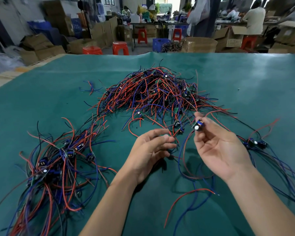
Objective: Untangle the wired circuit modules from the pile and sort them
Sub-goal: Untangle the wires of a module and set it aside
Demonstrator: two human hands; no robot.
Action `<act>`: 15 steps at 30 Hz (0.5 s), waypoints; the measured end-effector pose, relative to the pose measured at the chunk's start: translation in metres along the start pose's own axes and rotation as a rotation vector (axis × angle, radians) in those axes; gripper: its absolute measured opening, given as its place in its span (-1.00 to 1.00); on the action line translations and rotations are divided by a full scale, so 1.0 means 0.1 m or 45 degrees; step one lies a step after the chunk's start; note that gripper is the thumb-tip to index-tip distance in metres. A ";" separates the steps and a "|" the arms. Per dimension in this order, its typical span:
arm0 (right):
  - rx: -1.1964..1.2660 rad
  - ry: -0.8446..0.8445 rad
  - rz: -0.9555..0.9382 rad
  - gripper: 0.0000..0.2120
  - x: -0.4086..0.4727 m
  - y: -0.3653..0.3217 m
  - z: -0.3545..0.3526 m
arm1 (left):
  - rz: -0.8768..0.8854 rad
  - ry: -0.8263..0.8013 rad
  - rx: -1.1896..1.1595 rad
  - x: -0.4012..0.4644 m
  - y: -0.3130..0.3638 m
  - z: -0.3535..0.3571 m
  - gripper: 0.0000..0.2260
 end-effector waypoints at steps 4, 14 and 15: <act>-0.252 -0.030 0.028 -0.85 0.00 0.08 0.01 | 0.001 -0.104 0.091 -0.01 -0.02 0.02 -0.82; -0.958 0.059 -0.407 -0.82 0.01 0.23 -0.06 | 0.044 -0.188 0.254 -0.01 -0.05 0.01 -0.85; -1.037 0.048 -0.478 -0.82 0.02 0.23 -0.07 | 0.054 -0.186 0.264 -0.01 -0.05 0.02 -0.85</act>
Point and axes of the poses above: each hand's wrist, its own x-axis towards the middle knuckle, its own z-axis out of the palm, y = z × x, the point moved 1 cm from there along x, towards the middle knuckle, and after that the axes turned 1 degree about x, right-handed, at the moved point
